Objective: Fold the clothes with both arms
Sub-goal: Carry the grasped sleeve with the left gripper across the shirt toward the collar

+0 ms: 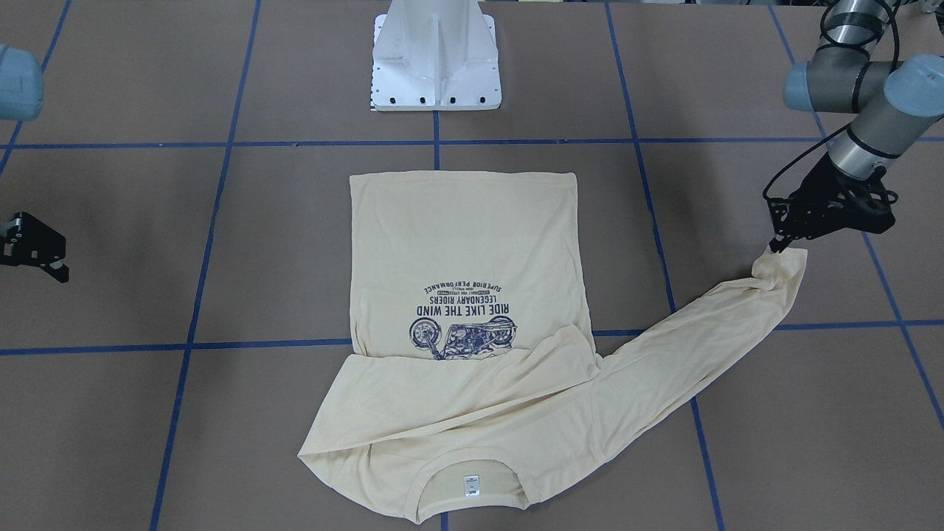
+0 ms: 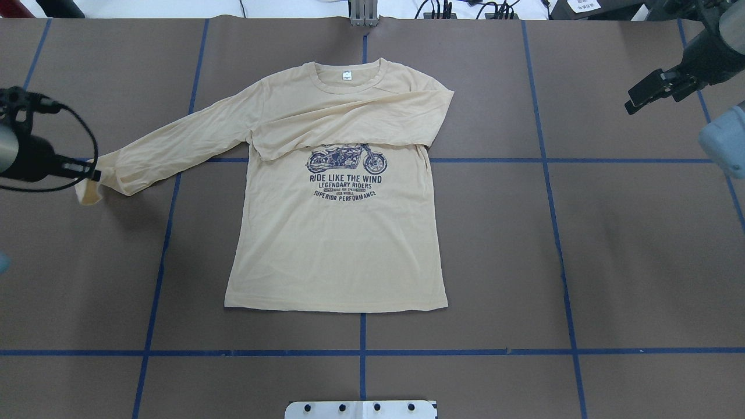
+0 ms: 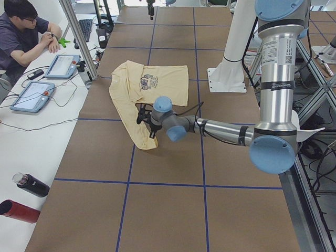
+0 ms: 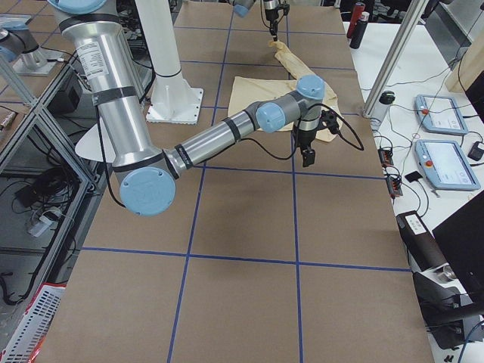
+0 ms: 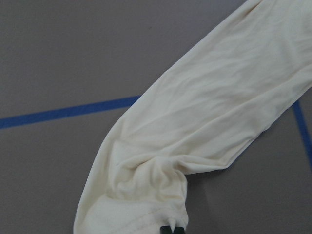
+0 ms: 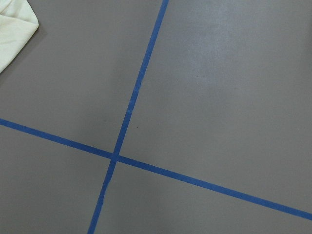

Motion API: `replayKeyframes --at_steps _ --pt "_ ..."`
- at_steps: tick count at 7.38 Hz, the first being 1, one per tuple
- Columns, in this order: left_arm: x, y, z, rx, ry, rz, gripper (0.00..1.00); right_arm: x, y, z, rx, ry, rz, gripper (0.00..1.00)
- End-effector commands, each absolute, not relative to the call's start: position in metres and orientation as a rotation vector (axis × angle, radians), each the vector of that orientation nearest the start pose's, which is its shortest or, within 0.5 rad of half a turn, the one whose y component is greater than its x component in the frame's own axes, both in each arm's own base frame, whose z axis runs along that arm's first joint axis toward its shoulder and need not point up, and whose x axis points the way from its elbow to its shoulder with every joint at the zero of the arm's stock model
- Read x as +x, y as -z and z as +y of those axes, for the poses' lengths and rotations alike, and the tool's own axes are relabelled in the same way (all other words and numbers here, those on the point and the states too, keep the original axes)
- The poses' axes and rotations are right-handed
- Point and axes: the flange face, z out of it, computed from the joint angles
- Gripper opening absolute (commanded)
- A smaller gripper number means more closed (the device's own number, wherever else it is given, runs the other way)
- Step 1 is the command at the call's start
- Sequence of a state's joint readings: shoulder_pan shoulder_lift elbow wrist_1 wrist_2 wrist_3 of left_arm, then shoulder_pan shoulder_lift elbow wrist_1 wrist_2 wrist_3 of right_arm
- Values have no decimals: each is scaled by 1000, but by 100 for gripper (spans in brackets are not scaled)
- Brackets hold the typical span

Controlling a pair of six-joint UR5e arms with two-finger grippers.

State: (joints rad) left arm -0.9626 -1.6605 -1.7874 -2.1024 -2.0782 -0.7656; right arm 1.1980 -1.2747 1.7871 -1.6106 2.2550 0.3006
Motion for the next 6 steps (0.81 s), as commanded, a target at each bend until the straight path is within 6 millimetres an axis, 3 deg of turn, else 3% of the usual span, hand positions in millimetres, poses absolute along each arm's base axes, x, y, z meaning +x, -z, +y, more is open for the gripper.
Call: replayKeyframes --at_steps 1,3,4,6 --pt "270 -302 -538 385 -79 915 0 -149 -399 -575 208 231 -786 99" --pt "285 -208 -553 497 -124 998 0 -149 -399 -575 208 231 -786 99" --pt "302 -167 -574 508 -121 1025 0 -149 -399 -575 207 229 -786 99" --pt "353 -68 -640 439 -67 999 0 -150 -398 -575 208 230 -787 99"
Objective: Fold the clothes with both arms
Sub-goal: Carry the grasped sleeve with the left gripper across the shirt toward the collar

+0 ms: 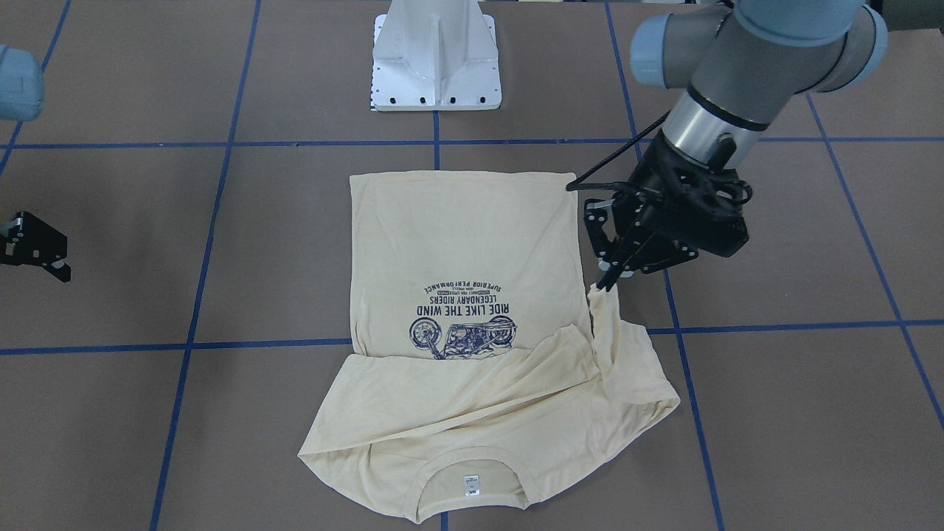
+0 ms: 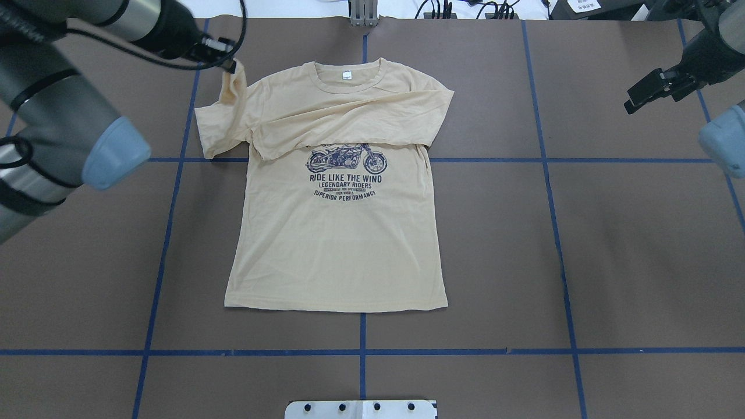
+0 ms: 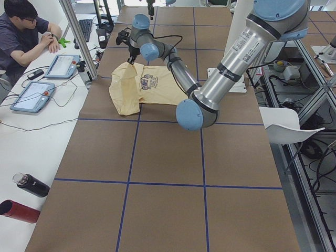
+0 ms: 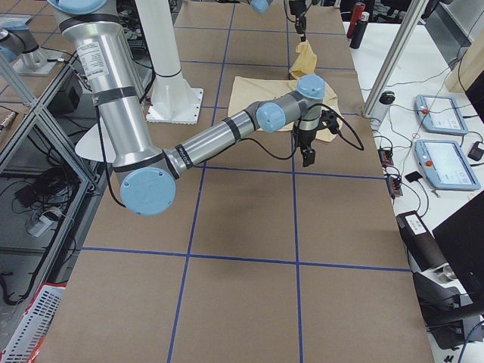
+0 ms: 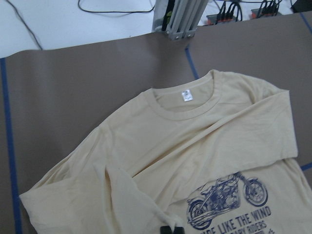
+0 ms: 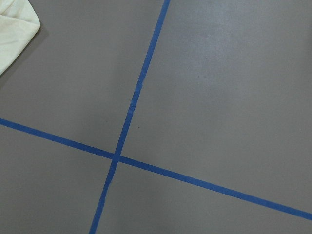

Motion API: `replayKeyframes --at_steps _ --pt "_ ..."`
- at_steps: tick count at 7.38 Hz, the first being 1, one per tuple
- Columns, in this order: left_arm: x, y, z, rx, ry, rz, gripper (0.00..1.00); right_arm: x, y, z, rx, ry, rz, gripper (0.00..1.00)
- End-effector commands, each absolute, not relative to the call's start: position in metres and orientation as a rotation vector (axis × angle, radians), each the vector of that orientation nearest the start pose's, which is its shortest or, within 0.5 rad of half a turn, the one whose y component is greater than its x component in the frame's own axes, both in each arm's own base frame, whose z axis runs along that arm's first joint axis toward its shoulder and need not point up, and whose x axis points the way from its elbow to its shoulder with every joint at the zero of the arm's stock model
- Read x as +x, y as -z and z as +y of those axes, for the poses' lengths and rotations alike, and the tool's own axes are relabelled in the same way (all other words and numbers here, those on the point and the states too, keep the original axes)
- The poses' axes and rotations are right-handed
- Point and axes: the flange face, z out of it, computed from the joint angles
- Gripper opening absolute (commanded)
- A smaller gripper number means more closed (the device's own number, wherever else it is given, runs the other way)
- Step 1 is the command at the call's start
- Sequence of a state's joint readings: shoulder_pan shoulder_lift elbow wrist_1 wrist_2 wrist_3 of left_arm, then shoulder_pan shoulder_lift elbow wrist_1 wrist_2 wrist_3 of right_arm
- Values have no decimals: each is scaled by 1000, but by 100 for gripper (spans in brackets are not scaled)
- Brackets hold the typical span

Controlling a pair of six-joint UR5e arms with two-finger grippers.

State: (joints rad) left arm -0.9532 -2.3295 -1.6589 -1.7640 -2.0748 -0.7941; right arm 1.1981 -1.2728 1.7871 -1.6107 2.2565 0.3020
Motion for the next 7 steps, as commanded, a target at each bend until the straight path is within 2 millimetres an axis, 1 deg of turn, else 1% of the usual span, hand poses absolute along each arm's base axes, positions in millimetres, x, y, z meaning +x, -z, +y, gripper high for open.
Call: replayKeyframes --at_steps 1,2,3,4,5,6,7 --pt "387 -32 -664 377 -14 998 0 -150 -398 -575 208 230 -787 99" --pt "437 6 -672 327 31 980 0 -150 -397 -576 209 229 -787 100" --pt "512 25 -660 275 83 936 0 -150 -397 -576 209 229 -789 100" --pt "554 18 -651 287 143 937 0 -151 -399 -576 206 229 -787 100" --pt "580 16 -645 249 173 940 0 -151 -398 -577 207 230 -787 100" --pt "600 25 -637 234 211 926 0 -150 -396 -577 210 228 -788 100" --pt "603 30 -634 213 275 971 99 -151 -395 -577 208 223 -789 99"
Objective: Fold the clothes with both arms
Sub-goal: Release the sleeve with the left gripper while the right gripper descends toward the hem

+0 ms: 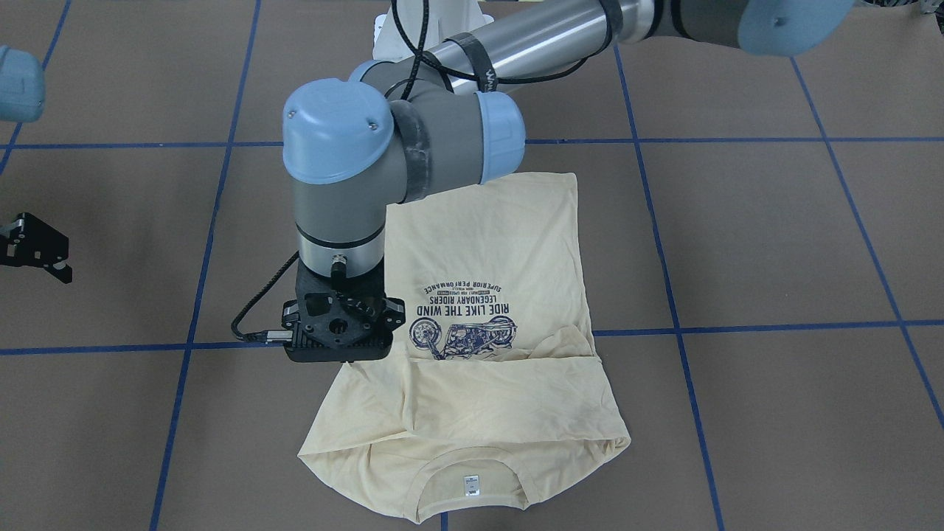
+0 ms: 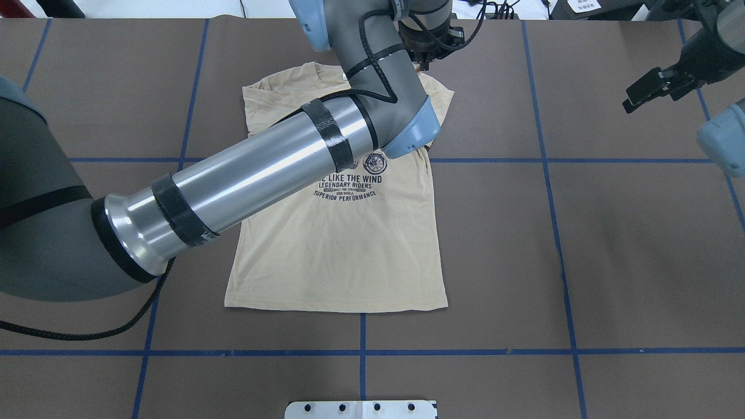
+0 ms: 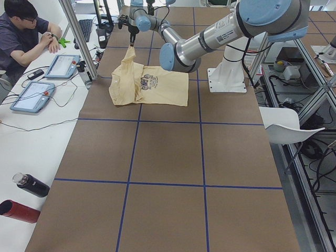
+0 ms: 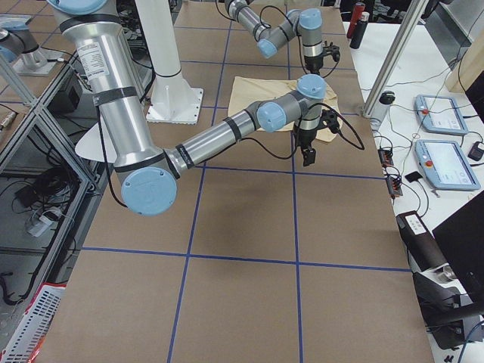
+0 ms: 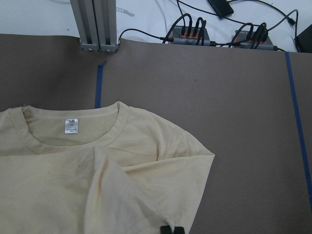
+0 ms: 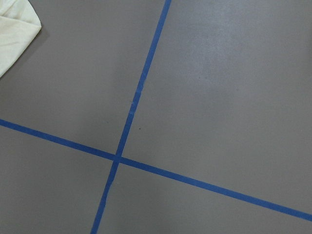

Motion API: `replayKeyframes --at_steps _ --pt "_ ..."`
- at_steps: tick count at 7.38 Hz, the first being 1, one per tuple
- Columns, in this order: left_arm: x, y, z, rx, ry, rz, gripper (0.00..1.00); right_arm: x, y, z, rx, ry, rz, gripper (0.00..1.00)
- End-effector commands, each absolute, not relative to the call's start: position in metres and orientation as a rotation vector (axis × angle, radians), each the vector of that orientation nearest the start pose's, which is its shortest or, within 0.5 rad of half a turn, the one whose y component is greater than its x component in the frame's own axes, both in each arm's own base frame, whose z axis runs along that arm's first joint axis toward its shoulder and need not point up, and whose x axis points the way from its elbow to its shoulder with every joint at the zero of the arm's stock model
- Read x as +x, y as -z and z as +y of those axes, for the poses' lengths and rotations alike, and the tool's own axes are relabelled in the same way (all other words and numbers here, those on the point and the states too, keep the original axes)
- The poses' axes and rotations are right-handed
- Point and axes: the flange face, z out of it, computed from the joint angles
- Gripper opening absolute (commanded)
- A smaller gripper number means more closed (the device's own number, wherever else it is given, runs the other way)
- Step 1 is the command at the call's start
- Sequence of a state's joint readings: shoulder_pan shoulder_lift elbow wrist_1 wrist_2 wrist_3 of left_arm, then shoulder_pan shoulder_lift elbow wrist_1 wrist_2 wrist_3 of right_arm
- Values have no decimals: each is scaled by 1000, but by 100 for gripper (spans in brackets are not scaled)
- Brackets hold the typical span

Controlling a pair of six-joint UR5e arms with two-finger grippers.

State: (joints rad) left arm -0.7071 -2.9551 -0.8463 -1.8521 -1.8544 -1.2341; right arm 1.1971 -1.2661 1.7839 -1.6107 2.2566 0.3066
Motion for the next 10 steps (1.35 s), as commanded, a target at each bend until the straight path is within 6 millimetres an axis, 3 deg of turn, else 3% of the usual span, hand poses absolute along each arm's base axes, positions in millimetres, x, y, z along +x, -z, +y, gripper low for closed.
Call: replayKeyframes --at_steps 1,3,5,7,8,9,10 --pt "609 34 -628 180 369 1059 100 -152 -394 -578 209 223 -789 100" --pt "606 40 -626 241 259 1060 100 -154 -390 -579 210 219 -792 100" --pt "589 1 -612 253 9 978 100 -186 -360 -578 171 122 -829 100" --pt "546 -89 -583 288 -107 958 100 -238 -323 -543 140 70 -860 99" --pt "524 -121 -572 296 -163 908 100 -270 -304 -514 140 33 -854 99" --pt "490 -163 -547 328 -224 894 100 -302 -285 -483 139 -3 -857 99" --pt "448 -222 -512 340 -264 885 100 -330 -271 -451 134 -23 -864 99"
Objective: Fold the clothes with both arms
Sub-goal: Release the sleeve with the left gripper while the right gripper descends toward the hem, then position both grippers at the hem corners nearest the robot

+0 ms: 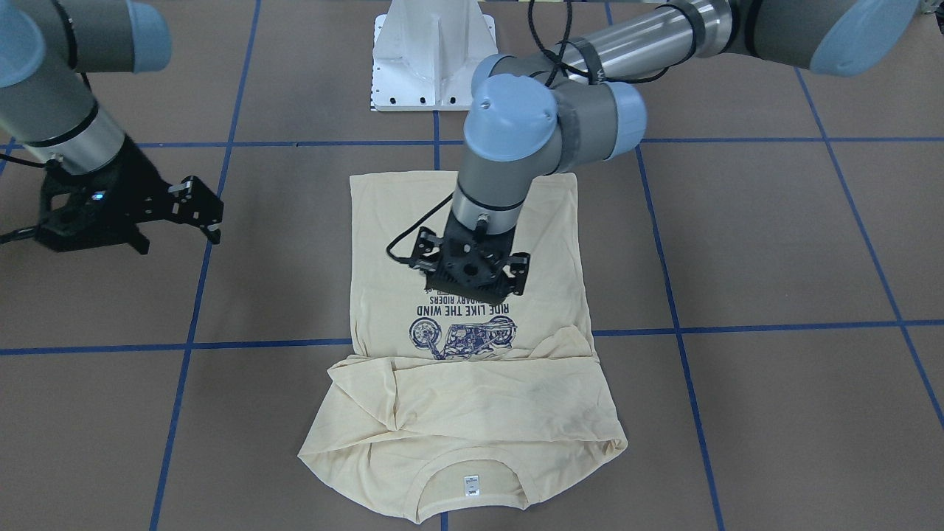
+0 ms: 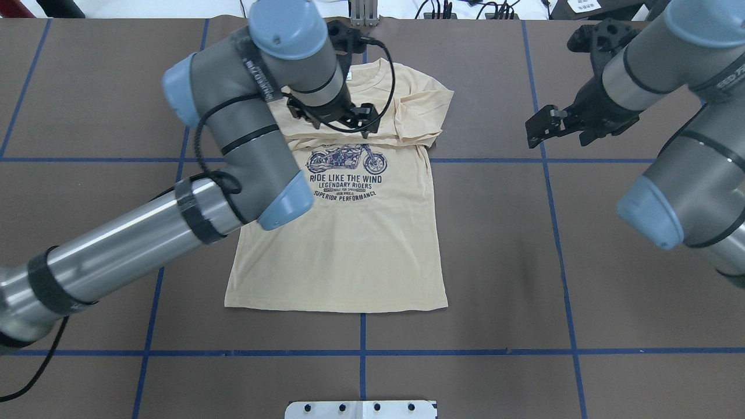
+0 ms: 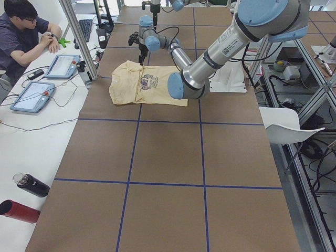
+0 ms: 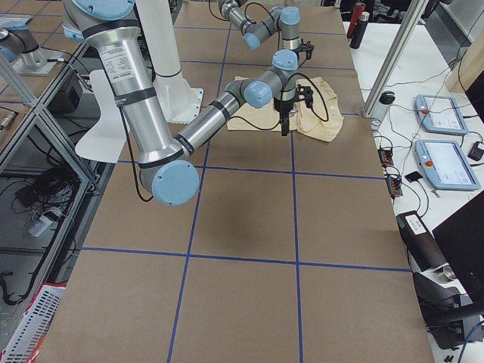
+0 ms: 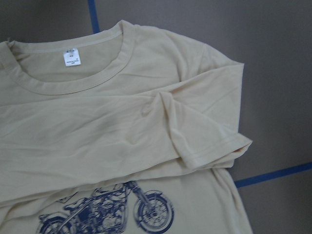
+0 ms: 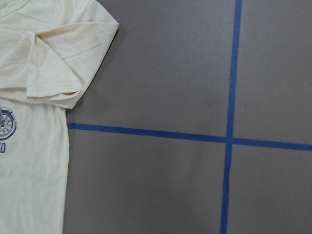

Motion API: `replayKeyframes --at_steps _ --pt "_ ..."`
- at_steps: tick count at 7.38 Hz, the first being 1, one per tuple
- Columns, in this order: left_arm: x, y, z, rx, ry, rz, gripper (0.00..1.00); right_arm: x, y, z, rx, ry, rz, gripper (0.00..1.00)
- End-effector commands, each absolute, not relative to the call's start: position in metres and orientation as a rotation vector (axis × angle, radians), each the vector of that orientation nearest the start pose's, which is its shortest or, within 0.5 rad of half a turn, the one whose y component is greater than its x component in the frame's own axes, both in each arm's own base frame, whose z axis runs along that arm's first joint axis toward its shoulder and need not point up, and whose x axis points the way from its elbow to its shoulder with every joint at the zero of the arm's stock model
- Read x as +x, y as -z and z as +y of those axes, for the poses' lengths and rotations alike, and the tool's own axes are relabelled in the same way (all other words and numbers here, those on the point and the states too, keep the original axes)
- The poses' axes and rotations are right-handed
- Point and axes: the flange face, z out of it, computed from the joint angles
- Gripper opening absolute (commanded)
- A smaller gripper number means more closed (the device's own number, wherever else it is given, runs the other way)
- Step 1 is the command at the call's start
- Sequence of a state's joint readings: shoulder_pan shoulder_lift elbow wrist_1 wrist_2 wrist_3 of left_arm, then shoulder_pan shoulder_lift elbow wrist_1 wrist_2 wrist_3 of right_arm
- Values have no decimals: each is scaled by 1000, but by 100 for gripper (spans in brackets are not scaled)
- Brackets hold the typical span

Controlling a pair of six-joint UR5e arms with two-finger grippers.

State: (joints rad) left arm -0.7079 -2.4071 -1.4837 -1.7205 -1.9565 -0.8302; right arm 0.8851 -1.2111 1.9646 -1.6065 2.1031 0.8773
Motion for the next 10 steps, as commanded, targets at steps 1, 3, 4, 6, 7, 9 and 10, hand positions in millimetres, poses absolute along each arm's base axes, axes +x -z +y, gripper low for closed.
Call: replayKeyframes --at_steps 1,3,4,6,7,9,10 --pt "415 -242 -483 360 -287 892 100 -359 -259 -415 131 -41 -869 99" --pt "399 -289 -430 335 -304 904 100 -418 -257 -339 127 -52 -847 99" --pt "401 -319 -408 317 -273 950 100 -430 -252 -312 142 -51 -851 99" --pt "407 -372 -351 302 -178 1052 100 -439 -253 -295 139 -58 -849 99" --pt "432 -377 -328 259 -143 1045 100 -440 -253 -295 139 -56 -849 100" --pt "452 -379 -301 182 -96 1049 95 -440 -253 -294 138 -57 -847 99" --pt "461 -379 -295 150 -76 1011 85 -440 -253 -295 139 -59 -847 99"
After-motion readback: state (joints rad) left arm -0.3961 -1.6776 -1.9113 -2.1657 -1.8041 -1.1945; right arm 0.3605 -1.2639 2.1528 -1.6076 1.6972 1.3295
